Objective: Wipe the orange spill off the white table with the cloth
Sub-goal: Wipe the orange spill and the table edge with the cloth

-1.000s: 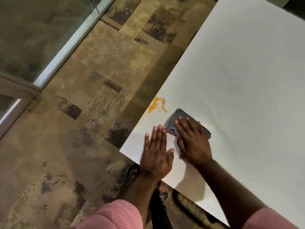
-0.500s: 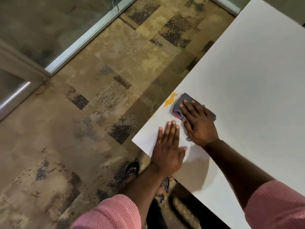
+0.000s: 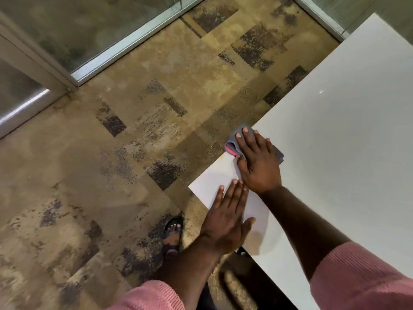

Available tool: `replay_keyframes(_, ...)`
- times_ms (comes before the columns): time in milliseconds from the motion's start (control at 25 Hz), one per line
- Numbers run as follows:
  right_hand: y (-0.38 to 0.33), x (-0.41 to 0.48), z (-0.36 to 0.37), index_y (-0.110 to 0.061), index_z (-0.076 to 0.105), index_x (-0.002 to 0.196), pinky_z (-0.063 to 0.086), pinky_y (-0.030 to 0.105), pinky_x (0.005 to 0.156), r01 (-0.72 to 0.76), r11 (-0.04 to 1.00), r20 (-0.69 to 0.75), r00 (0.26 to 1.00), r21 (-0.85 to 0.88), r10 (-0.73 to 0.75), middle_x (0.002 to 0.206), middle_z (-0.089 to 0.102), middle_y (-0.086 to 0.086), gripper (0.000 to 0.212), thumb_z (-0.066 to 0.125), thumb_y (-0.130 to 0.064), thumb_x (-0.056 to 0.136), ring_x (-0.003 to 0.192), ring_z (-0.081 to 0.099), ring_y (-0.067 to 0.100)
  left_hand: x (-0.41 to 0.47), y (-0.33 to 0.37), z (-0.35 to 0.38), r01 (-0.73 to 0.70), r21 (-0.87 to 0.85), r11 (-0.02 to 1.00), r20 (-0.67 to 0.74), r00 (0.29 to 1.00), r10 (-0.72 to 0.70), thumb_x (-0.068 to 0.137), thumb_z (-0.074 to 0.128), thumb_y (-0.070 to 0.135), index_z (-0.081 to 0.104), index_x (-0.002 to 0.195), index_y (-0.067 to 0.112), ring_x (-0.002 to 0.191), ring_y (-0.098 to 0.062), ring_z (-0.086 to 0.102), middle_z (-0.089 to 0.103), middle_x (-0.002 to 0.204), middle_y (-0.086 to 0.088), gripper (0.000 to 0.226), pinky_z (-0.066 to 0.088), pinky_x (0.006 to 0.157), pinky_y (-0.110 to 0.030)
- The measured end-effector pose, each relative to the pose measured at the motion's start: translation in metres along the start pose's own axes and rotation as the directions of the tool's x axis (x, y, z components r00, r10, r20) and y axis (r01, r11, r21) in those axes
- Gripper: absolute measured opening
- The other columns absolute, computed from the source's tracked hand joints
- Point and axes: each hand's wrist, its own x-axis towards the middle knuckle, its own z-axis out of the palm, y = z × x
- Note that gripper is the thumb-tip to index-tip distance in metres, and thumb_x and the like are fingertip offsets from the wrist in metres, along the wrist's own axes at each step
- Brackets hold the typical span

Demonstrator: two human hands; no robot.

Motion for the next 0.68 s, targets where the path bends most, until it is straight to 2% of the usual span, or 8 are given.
replay_keyframes(120, 0.018, -0.018, -0.004, -0.023, 0.032, 0.162, 0.014, 0.052, 0.128, 0.118, 0.993, 0.040, 0.992, -0.005, -0.117, 0.170, 0.025, 0.002, 0.058, 0.032, -0.040, 0.107, 0.159, 0.017, 0.027, -0.001, 0.002, 0.001, 0.011, 0.005, 1.000, -0.018, 1.000, -0.011, 0.106, 0.022, 0.055, 0.002, 0.161, 0.005, 0.158, -0.028, -0.011, -0.001, 0.171, -0.015, 0.077, -0.005, 0.125, -0.050)
replay_keyframes(320, 0.026, 0.019, -0.005, -0.020, 0.030, 0.163, 0.010, 0.049, 0.128, -0.120, 0.992, -0.031, 0.992, 0.026, 0.121, 0.171, 0.022, 0.002, 0.060, 0.033, -0.038, 0.106, 0.159, 0.010, 0.022, -0.001, -0.003, -0.001, -0.028, -0.096, 0.995, -0.115, 0.993, 0.017, 0.108, 0.029, 0.050, 0.003, 0.162, 0.004, 0.158, -0.024, -0.012, -0.004, 0.171, -0.013, 0.076, 0.004, 0.127, -0.049)
replay_keyframes(400, 0.012, 0.013, -0.002, -0.018, 0.034, 0.162, 0.017, 0.052, 0.126, -0.061, 0.998, -0.039, 0.997, 0.025, 0.062, 0.170, 0.026, 0.005, 0.060, 0.034, -0.037, 0.105, 0.158, 0.019, 0.028, -0.007, -0.003, -0.006, -0.048, -0.217, 0.975, -0.212, 0.977, 0.001, 0.108, 0.029, 0.045, 0.008, 0.161, 0.003, 0.159, -0.024, -0.005, 0.001, 0.171, -0.014, 0.072, 0.008, 0.128, -0.047)
replay_keyframes(480, -0.009, -0.006, 0.006, -0.017, 0.038, 0.160, 0.023, 0.054, 0.123, 0.044, 0.999, -0.009, 0.999, 0.008, -0.044, 0.169, 0.031, 0.006, 0.061, 0.037, -0.037, 0.102, 0.155, 0.027, 0.032, -0.013, -0.009, -0.012, 0.016, -0.434, 0.901, -0.307, 0.938, -0.164, 0.107, 0.023, 0.046, 0.011, 0.161, 0.004, 0.159, -0.023, 0.002, 0.004, 0.171, -0.014, 0.070, 0.008, 0.129, -0.044)
replay_keyframes(560, -0.040, -0.029, 0.016, -0.020, 0.034, 0.162, 0.018, 0.056, 0.125, 0.077, 0.997, 0.071, 0.994, 0.018, -0.078, 0.170, 0.026, 0.004, 0.061, 0.036, -0.040, 0.104, 0.158, 0.021, 0.031, -0.021, -0.021, -0.018, 0.128, -0.551, 0.825, -0.357, 0.858, -0.371, 0.107, 0.023, 0.044, 0.011, 0.161, 0.006, 0.159, -0.024, 0.006, 0.006, 0.171, -0.013, 0.067, 0.007, 0.129, -0.044)
replay_keyframes(600, -0.053, -0.038, 0.020, -0.021, 0.030, 0.163, 0.014, 0.056, 0.126, 0.085, 0.996, 0.107, 0.990, 0.033, -0.088, 0.171, 0.022, 0.002, 0.061, 0.034, -0.042, 0.106, 0.160, 0.015, 0.030, -0.023, -0.028, -0.021, 0.159, -0.561, 0.812, -0.369, 0.830, -0.417, 0.106, 0.026, 0.040, 0.012, 0.161, 0.006, 0.159, -0.025, 0.007, 0.006, 0.171, -0.013, 0.066, 0.007, 0.129, -0.046)
replay_keyframes(680, -0.068, -0.051, 0.018, -0.021, 0.025, 0.164, 0.006, 0.054, 0.128, 0.100, 0.990, 0.151, 0.982, 0.098, -0.114, 0.172, 0.017, 0.000, 0.060, 0.027, -0.044, 0.109, 0.161, 0.005, 0.025, -0.024, -0.036, -0.031, 0.166, -0.556, 0.815, -0.381, 0.820, -0.427, 0.106, 0.030, 0.035, 0.018, 0.161, 0.006, 0.159, -0.023, 0.009, 0.009, 0.172, -0.010, 0.064, 0.008, 0.129, -0.048)
